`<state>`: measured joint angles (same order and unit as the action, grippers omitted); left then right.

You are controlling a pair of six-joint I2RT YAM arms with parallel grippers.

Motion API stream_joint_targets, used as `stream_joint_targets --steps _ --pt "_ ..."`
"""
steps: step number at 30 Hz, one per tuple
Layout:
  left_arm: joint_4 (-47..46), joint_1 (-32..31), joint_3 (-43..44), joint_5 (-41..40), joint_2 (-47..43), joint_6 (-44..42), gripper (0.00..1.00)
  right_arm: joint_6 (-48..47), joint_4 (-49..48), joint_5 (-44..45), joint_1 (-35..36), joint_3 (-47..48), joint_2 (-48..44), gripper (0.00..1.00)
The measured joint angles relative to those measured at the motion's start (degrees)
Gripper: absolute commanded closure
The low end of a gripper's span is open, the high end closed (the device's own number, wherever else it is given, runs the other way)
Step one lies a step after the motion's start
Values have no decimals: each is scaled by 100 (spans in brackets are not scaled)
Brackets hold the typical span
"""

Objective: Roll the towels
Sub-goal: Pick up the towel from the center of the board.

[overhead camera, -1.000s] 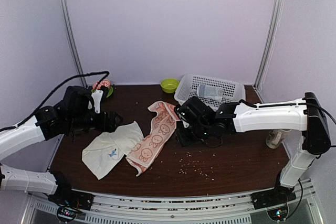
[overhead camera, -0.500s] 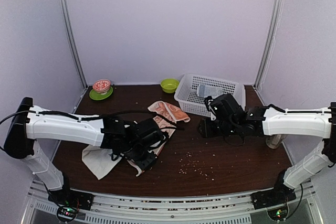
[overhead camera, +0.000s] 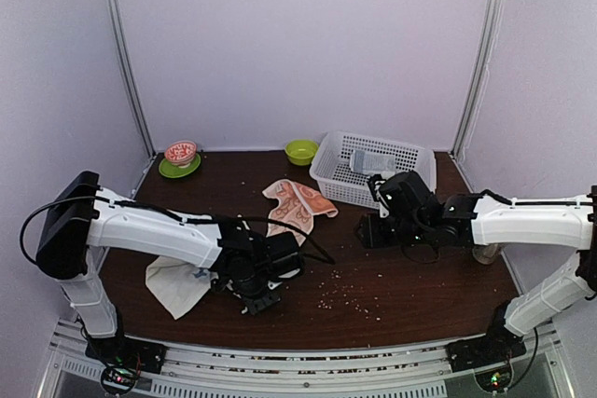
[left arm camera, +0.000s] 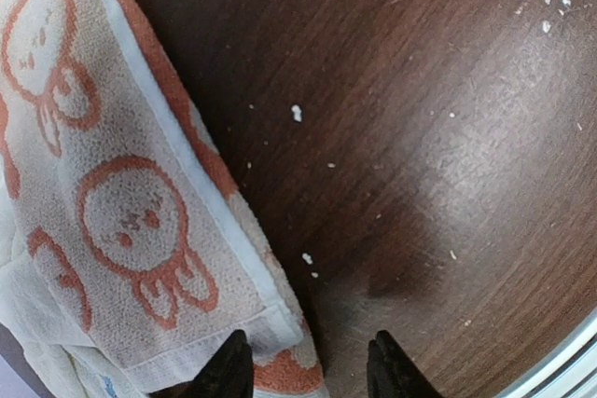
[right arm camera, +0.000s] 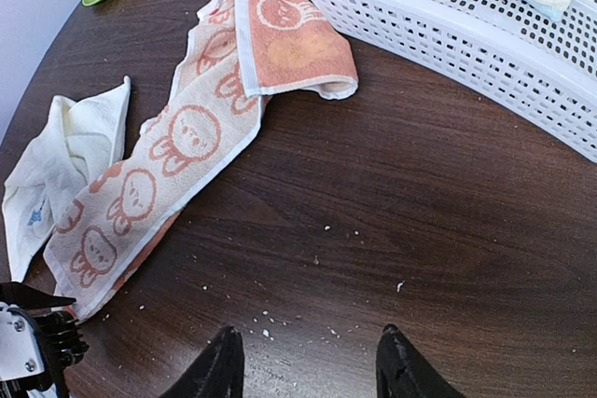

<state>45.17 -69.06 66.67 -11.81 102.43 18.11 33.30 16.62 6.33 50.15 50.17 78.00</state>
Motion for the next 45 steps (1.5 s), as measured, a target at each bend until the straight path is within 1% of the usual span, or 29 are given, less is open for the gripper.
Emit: stream_joint_targets --steps 4,7,12,14,16,20,23,29,30,31,32,34,35,36,37,39,42,45 --pt "0 33 0 -46 20 -13 73 0 -2 0 -4 0 0 51" --pt "2 90 0 -114 22 -15 80 0 -7 0 -4 0 0 52" --pt "-2 192 0 -229 22 -9 87 0 -11 17 -4 -11 -50 52" --pt "-4 212 -2 -260 22 -7 93 0 -13 20 -4 -13 -96 52" --pt "-4 223 -2 -299 22 -7 100 0 -17 24 -4 -15 -129 52" --pt "-11 271 -13 -442 13 39 100 13 -15 35 -4 -20 -140 52" --pt "-22 376 -125 -599 -188 120 100 15 -17 35 -4 -20 -140 52" --pt "-186 706 -551 -590 -1403 179 100 13 -24 33 -4 -20 -140 53" --pt "-208 713 -551 -595 -1497 184 99 13 -28 33 -4 -20 -140 53" --pt "-240 713 -551 -592 -1526 186 93 13 -35 33 -4 -20 -140 53" --pt "-267 708 -551 -586 -1504 186 85 13 -42 31 -4 -20 -140 53" --pt "-293 697 -551 -472 -1368 179 65 13 -59 26 -4 -20 -140 53" --pt "-306 680 -551 -404 -1292 138 58 13 -63 22 -4 -20 -140 53" --pt "-317 656 -551 -328 -1222 101 54 13 -63 17 -4 -20 -140 53" --pt "-317 608 -549 -247 -1156 61 51 13 -63 15 -4 -20 -140 53" --pt "-310 468 -525 -133 -1023 -7 49 11 -63 17 -4 -20 -140 52" --pt "-317 295 -450 44 -793 -85 49 9 -61 20 -4 -20 -140 52" --pt "-321 262 -428 166 -592 -153 50 2 -61 22 -4 -20 -140 52"
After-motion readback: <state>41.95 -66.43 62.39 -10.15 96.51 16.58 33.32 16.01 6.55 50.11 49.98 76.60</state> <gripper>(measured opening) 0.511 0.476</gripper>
